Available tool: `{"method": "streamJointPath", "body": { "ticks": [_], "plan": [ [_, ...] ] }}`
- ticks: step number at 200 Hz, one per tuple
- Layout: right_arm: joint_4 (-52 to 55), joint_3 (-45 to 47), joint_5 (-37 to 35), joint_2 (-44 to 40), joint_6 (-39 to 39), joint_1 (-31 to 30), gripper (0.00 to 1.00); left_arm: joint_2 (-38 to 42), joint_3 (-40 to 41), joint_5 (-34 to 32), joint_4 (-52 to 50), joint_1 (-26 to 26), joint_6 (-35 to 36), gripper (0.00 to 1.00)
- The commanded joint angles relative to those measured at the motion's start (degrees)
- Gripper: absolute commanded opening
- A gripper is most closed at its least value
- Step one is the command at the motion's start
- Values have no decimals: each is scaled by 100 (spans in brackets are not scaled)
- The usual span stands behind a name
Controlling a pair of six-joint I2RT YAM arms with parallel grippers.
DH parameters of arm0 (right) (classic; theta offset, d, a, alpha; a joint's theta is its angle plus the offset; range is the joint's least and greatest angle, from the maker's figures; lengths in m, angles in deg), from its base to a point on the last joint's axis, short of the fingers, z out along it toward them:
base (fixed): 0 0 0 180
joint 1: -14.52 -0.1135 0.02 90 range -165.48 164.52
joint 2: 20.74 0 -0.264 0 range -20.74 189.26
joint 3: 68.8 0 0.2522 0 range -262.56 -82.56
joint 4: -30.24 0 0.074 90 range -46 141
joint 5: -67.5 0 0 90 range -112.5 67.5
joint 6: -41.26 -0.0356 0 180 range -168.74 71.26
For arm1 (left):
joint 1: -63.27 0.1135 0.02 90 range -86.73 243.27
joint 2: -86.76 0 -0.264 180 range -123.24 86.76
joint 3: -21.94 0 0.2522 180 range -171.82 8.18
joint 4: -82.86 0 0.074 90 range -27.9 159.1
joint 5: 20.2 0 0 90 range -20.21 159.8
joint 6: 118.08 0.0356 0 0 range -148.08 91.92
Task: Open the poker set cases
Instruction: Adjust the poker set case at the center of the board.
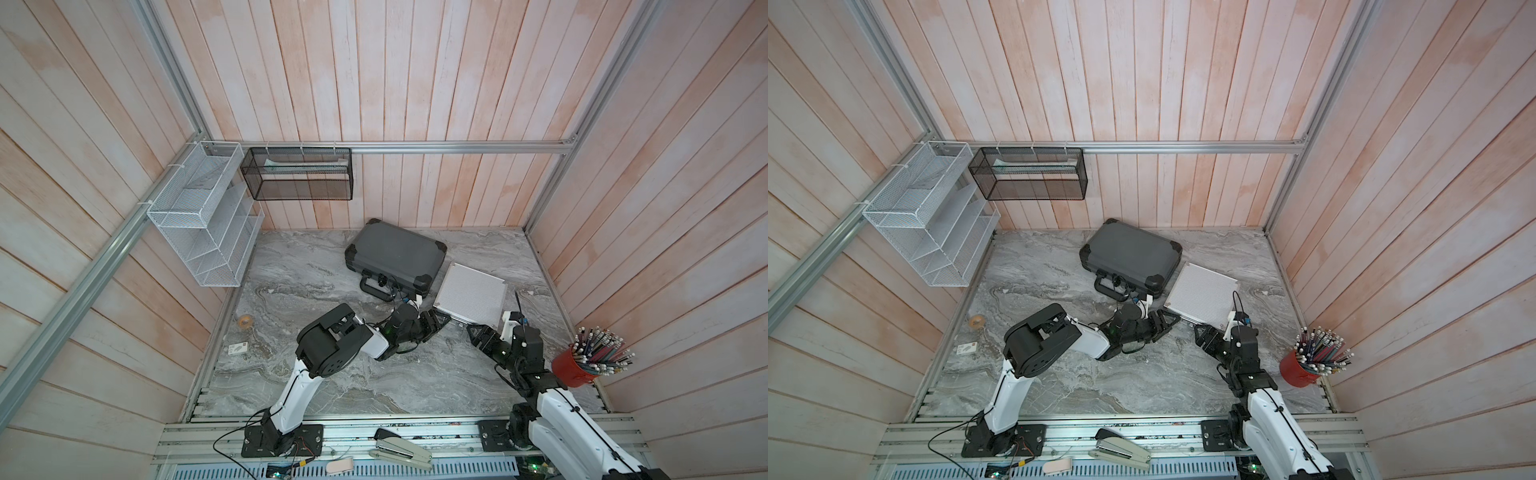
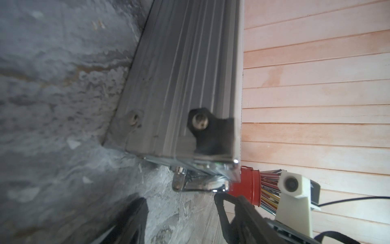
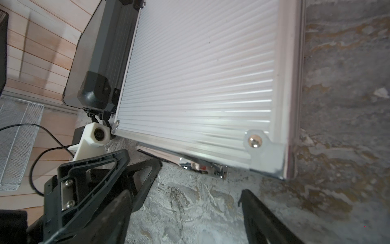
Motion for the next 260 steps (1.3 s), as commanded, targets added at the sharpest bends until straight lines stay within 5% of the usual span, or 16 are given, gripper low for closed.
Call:
{"method": "streamJointPath", "body": {
  "ticks": [1, 260],
  "plan": [
    [-148, -187, -50, 97, 291, -46, 82, 21, 69, 11, -54, 58, -21, 70],
    [11, -405, -257, 688, 930, -1088, 83, -280, -17, 226, 274, 66, -344, 71]
  ]
}}
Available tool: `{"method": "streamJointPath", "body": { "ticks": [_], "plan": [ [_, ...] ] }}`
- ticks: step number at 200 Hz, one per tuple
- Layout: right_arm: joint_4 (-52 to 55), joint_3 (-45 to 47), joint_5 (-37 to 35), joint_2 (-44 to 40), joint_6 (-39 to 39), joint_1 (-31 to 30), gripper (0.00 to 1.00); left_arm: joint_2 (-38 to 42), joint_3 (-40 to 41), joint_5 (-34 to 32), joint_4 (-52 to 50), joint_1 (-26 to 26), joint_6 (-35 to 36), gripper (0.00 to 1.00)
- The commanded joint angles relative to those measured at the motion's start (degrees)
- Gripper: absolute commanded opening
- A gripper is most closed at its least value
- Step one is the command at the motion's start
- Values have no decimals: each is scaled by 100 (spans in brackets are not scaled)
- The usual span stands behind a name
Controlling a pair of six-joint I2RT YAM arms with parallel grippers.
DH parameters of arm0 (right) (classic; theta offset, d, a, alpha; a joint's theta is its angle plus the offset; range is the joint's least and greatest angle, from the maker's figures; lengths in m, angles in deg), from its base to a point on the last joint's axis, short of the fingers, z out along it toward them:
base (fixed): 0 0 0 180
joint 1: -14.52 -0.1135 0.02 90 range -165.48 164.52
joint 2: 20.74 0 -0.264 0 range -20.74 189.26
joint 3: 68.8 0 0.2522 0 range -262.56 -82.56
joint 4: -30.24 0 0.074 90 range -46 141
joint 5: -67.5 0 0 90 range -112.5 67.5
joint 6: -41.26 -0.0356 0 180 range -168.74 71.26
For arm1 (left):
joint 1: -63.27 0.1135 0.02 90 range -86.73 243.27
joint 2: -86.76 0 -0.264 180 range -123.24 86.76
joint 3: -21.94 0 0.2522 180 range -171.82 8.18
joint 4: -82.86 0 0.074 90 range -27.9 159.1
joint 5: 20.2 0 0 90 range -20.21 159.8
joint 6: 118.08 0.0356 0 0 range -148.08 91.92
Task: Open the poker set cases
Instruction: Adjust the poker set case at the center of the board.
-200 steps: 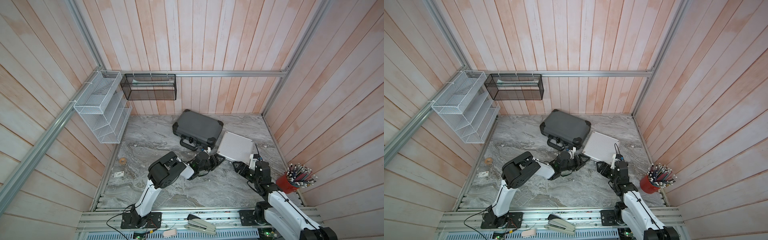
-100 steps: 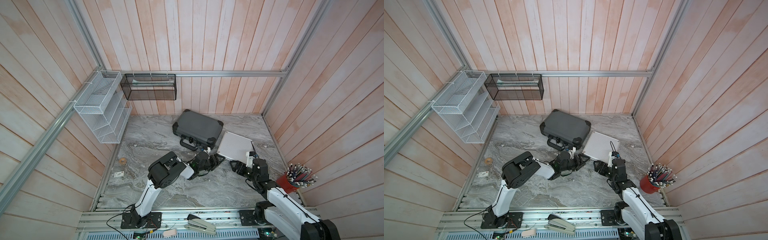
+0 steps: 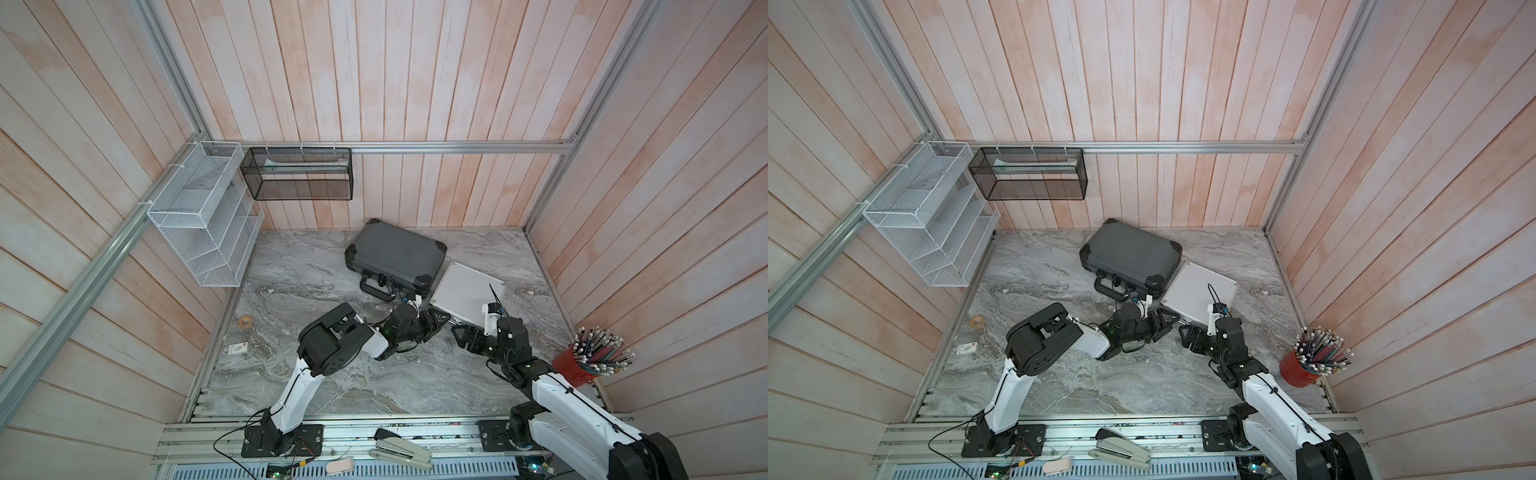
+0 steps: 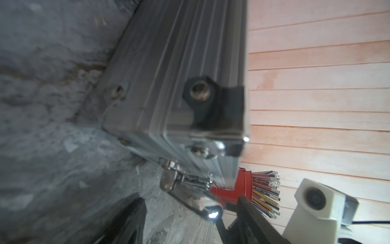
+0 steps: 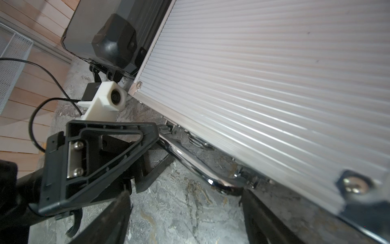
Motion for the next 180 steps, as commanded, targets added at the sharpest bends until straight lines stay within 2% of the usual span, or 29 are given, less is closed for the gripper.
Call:
{"method": "streamJointPath", "body": {
  "ticks": [1, 26, 74, 136, 180],
  "plan": [
    [111, 67, -67, -129, 1, -63, 83, -171, 4, 71, 37, 25, -38, 71],
    [194, 99, -348, -233, -188, -42, 84, -184, 14, 61, 57, 38, -66, 71],
    [391, 191, -573, -432, -640, 46, 86, -256, -32, 125, 185, 51, -112, 62],
    [620, 512, -388, -1026, -1135, 328, 85, -404, -75, 169, 379, 47, -240, 56],
    [-300, 1058, 53, -911, -1819, 333, 78, -358, -40, 169, 414, 45, -215, 51]
  ]
}}
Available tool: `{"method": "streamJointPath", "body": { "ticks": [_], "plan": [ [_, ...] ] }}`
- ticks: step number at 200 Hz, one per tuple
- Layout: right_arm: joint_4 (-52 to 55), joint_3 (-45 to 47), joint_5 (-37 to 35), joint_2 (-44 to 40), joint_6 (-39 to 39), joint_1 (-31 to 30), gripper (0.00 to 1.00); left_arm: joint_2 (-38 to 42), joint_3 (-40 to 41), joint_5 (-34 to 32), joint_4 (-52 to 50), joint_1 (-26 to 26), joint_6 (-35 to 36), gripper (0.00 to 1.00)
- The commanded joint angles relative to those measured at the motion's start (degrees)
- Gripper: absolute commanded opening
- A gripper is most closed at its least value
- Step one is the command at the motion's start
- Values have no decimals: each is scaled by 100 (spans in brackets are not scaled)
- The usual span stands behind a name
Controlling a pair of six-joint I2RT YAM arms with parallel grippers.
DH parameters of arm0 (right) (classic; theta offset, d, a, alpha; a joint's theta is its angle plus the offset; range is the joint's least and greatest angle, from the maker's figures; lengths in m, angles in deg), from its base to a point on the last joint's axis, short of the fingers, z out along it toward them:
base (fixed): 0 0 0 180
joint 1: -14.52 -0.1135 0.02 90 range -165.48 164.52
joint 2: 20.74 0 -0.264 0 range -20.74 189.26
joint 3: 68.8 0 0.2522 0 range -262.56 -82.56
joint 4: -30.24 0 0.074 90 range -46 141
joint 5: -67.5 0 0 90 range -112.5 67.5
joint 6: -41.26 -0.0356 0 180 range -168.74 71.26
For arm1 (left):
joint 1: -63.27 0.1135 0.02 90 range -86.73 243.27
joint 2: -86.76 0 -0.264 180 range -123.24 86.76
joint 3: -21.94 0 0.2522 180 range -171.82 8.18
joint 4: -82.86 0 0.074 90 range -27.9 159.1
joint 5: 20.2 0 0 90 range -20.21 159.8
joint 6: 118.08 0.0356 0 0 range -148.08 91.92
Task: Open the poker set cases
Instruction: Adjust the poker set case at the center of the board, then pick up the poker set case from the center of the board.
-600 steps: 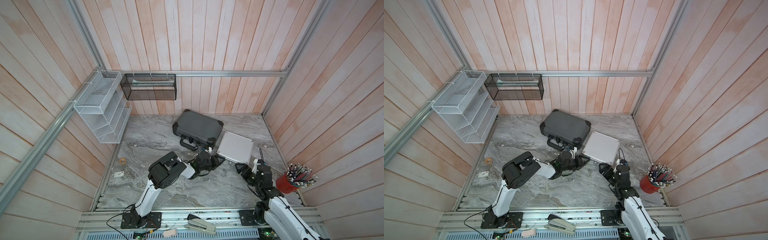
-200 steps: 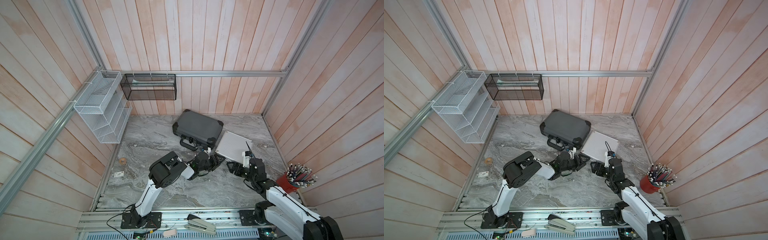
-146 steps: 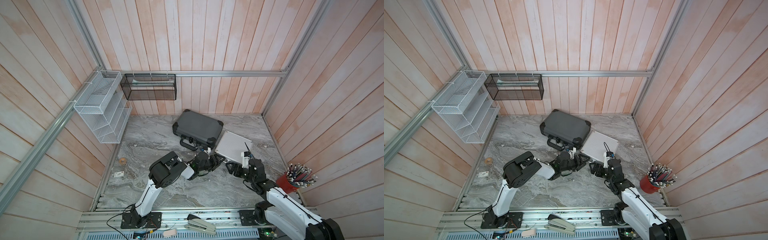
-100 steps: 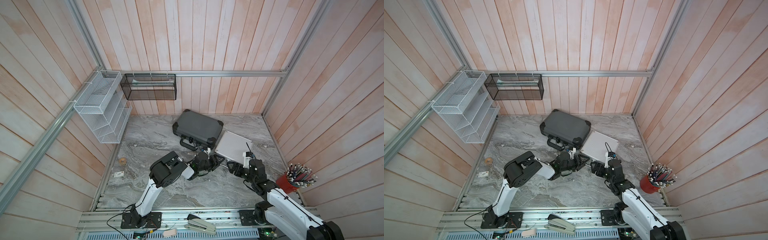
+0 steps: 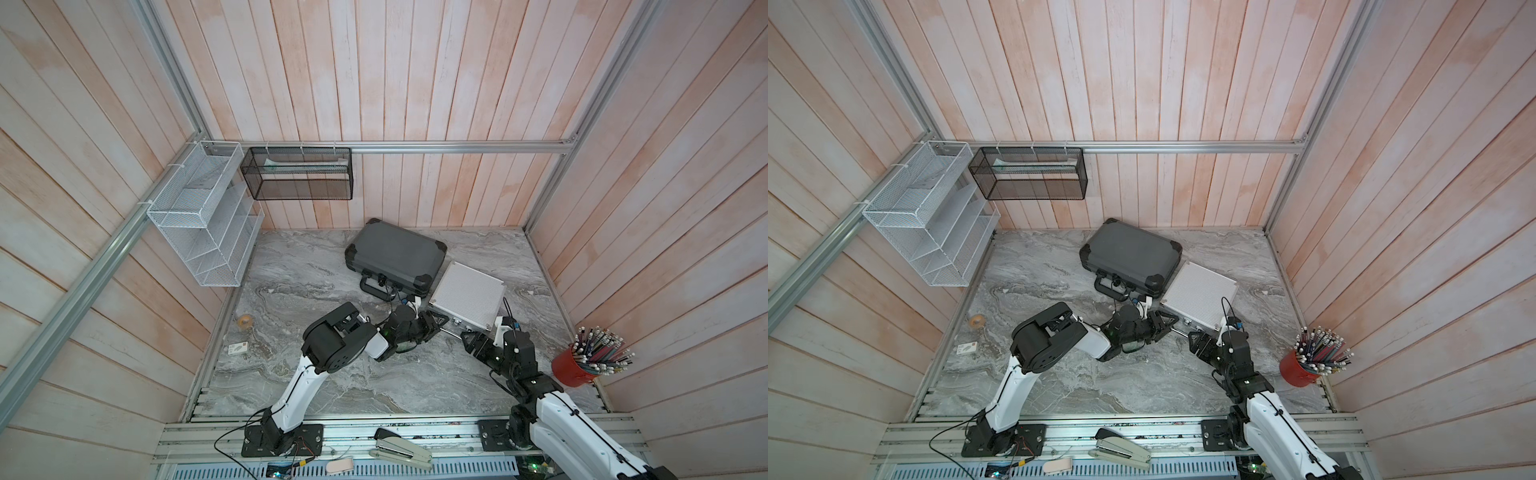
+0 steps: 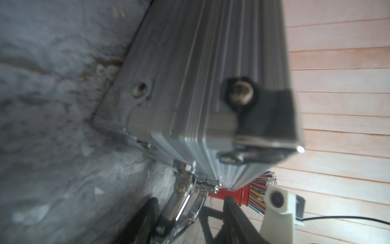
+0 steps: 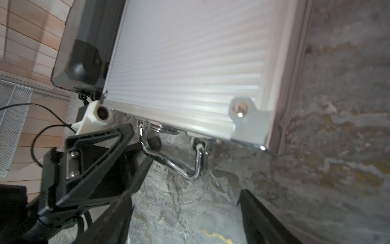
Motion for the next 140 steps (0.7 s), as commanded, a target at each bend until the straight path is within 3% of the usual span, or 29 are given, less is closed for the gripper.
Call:
{"method": "streamJointPath", "body": {
  "ticks": [1, 71, 140],
  "plan": [
    [-454, 178, 255, 85, -479, 24, 78, -99, -30, 39, 38, 20, 23, 51],
    [-1687, 494, 160, 683, -1249, 33, 74, -181, -6, 55, 131, 21, -59, 46],
    [-2542, 519, 136, 1397, -1738, 33, 63, -210, -15, 78, 183, 25, -110, 46]
  ]
}}
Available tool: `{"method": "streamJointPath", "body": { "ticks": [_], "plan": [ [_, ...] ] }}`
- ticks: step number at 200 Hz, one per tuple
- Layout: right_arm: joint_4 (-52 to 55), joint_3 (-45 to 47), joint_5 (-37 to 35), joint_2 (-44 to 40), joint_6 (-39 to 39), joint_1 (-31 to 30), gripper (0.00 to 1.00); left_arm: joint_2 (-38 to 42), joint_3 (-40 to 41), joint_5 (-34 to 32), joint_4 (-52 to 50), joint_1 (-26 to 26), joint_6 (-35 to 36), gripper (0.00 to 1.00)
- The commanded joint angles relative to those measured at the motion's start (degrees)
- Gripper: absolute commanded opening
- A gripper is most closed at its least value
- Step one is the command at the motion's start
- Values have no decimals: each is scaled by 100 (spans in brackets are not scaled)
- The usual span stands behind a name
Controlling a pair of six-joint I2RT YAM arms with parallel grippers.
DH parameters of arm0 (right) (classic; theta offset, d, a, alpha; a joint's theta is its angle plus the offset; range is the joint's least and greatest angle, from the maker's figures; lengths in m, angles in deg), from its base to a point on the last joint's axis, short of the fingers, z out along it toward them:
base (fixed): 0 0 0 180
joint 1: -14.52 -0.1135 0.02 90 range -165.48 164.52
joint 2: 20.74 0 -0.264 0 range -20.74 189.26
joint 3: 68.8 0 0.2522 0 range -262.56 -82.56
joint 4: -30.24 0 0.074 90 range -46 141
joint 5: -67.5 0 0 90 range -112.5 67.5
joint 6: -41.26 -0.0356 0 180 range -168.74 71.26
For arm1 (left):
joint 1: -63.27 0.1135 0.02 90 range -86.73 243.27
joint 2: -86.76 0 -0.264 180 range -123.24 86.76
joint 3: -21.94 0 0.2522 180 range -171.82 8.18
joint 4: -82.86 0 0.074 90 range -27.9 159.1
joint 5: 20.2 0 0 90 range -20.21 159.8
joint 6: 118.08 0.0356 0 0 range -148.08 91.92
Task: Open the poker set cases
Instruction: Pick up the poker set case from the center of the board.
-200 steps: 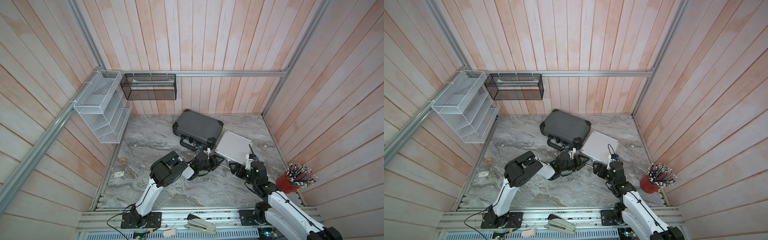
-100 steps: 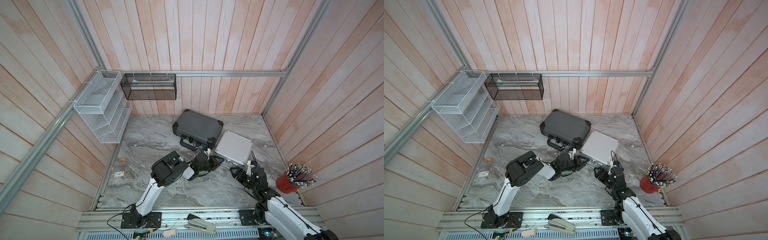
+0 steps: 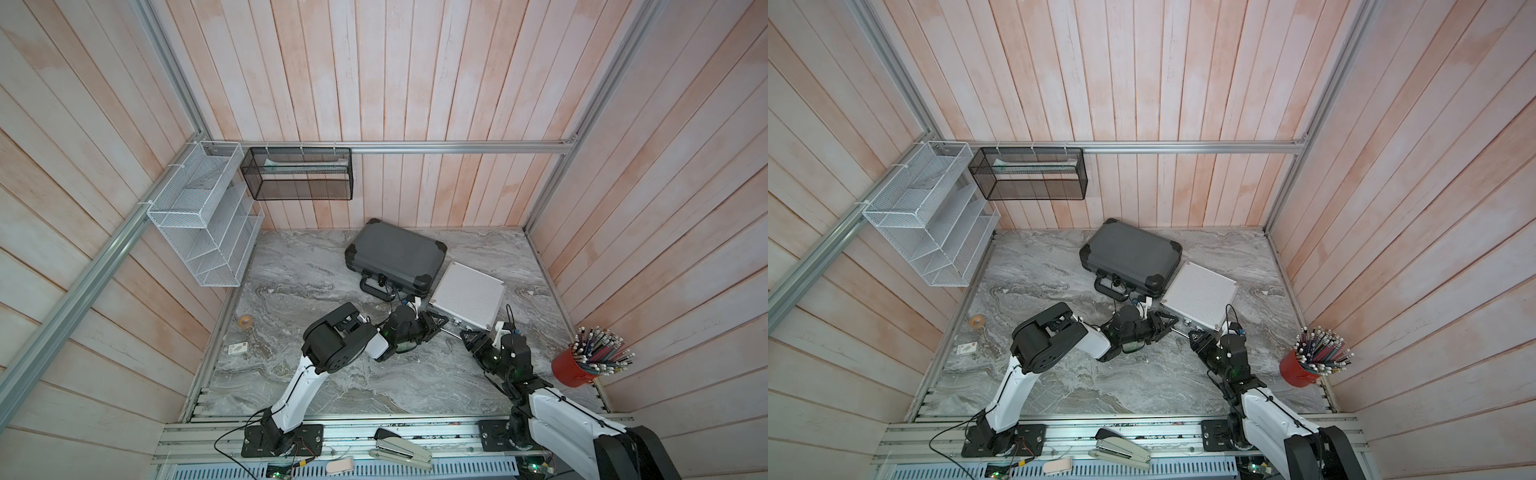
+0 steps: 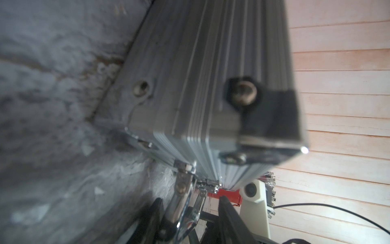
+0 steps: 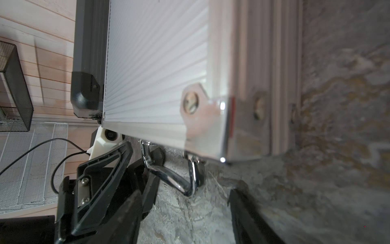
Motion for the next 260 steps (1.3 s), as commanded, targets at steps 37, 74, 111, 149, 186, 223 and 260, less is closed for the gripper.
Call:
{"method": "streamJointPath", "body": {
  "ticks": [37, 74, 111, 149, 186, 223, 260],
  "plan": [
    [-907, 190, -33, 438, -379, 20, 59, -219, -6, 102, 212, 21, -98, 46],
    [-1430, 158, 12, 991, -453, 20, 56, -223, -9, 110, 230, 20, -121, 45],
    [-2012, 211, 172, 1501, -592, 21, 54, -223, 3, 106, 231, 21, -136, 45],
    [-2347, 185, 131, 1701, -693, 20, 47, -226, 17, 111, 239, 20, -152, 45],
    [-2822, 200, 147, 2093, -894, 46, 43, -230, 25, 119, 247, 21, -179, 45],
    [-3342, 255, 212, 2648, -1142, 64, 40, -234, 77, 99, 335, 21, -232, 45],
    [-3772, 332, 190, 2943, -1284, 73, 33, -251, 107, 95, 369, 21, -264, 45]
  ]
}}
